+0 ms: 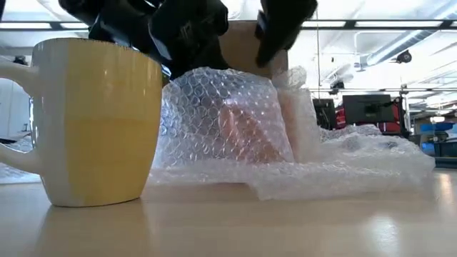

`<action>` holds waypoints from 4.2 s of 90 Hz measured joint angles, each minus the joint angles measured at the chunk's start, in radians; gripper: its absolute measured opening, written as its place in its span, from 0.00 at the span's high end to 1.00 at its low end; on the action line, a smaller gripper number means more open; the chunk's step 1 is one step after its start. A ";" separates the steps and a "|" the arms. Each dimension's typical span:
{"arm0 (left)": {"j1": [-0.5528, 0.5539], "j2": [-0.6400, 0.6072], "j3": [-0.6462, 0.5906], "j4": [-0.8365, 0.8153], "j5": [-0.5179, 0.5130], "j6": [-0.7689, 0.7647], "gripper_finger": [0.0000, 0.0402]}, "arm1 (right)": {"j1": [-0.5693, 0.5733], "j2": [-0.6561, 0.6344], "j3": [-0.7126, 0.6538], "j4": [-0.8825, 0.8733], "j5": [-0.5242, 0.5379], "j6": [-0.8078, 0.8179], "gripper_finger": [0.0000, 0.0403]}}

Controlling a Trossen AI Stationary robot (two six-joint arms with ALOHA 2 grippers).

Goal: Wrap mug
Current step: Wrap the orange mug with bubble wrap

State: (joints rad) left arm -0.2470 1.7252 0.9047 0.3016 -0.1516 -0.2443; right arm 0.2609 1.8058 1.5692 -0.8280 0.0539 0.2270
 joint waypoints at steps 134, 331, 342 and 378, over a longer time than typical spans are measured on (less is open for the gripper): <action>0.001 -0.560 -0.064 -0.990 -0.168 -0.372 0.58 | 0.086 -0.343 -0.328 -0.116 0.103 0.142 0.99; 0.021 0.241 0.490 -0.480 -0.042 -0.096 1.00 | 0.082 -0.375 -0.719 0.650 0.203 -0.090 0.99; 0.021 0.216 0.489 -0.506 -0.042 -0.090 1.00 | 0.079 -0.305 -0.717 0.672 0.212 -0.090 0.99; 0.013 0.115 0.611 -0.833 -0.052 -0.087 0.99 | 0.072 -0.250 -0.677 0.672 0.219 -0.100 0.99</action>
State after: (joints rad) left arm -0.2345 1.8404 1.5154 -0.5314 -0.2039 -0.3317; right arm 0.3328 1.5560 0.8922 -0.1563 0.2726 0.1267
